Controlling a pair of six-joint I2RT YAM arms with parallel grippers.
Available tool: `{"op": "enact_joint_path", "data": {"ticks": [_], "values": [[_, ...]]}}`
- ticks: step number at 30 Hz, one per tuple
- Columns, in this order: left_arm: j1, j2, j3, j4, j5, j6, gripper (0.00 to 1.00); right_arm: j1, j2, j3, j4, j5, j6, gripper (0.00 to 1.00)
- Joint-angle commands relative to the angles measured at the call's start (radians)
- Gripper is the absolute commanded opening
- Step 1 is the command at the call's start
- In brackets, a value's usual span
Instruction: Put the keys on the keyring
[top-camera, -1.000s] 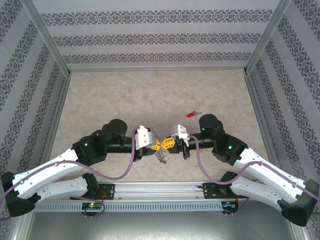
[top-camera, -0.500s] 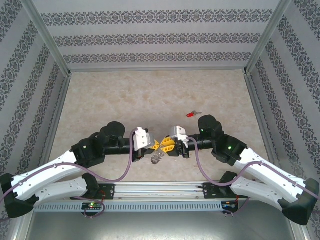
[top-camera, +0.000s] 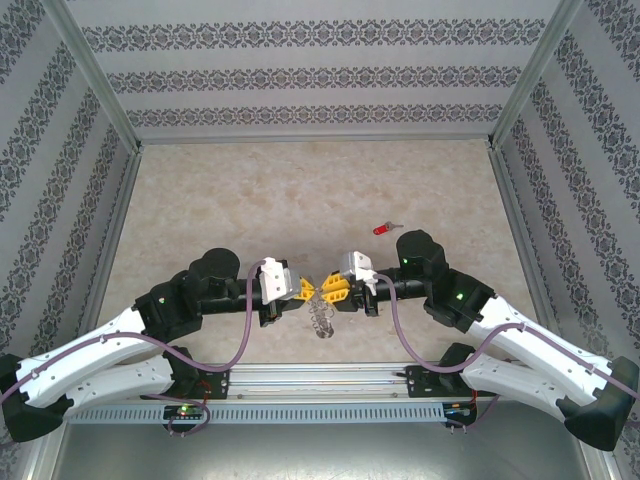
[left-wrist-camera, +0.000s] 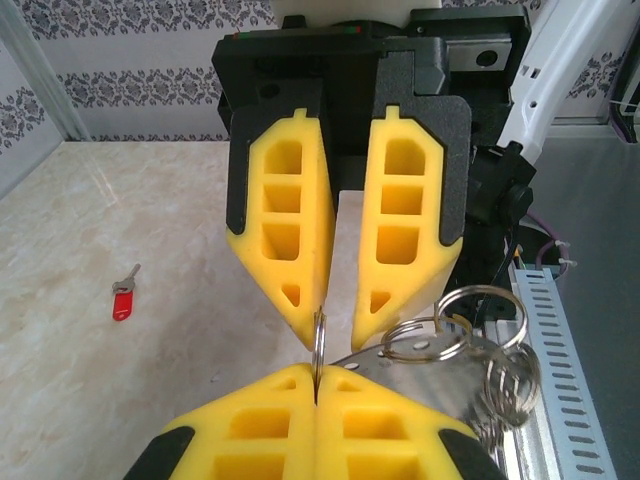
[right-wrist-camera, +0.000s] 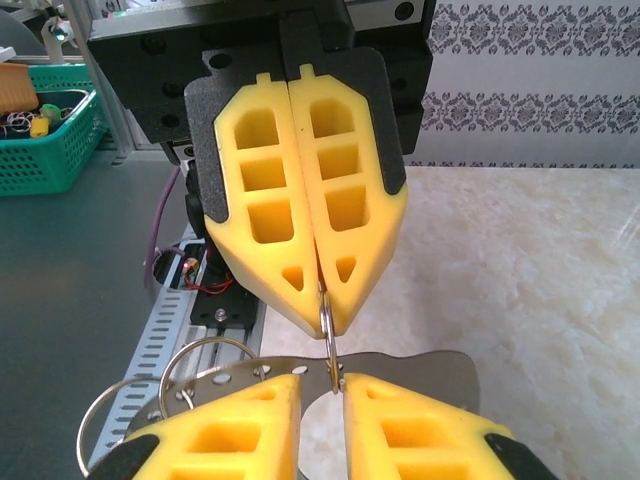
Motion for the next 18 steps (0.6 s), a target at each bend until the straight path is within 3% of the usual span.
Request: {"op": "enact_joint_path", "data": {"ticks": [1,5,10,14,18], "values": [[-0.009,-0.014,-0.005,0.071,0.025,-0.016,0.00,0.015,0.001,0.017,0.046,-0.015,0.014,0.17],[-0.009,-0.009,-0.005,0.075,0.034,-0.015,0.00,0.014,0.006,0.014,0.075,-0.033,0.026,0.15],[-0.009,-0.007,-0.006,0.081,0.037,-0.018,0.00,0.016,0.016,0.012,0.071,-0.032,0.023,0.00],[-0.009,-0.006,-0.005,0.071,0.020,-0.016,0.00,0.016,0.001,0.012,0.053,0.010,0.015,0.00],[-0.009,0.006,0.014,0.010,-0.035,0.016,0.15,0.021,-0.006,0.050,-0.037,0.067,-0.023,0.00]]}}
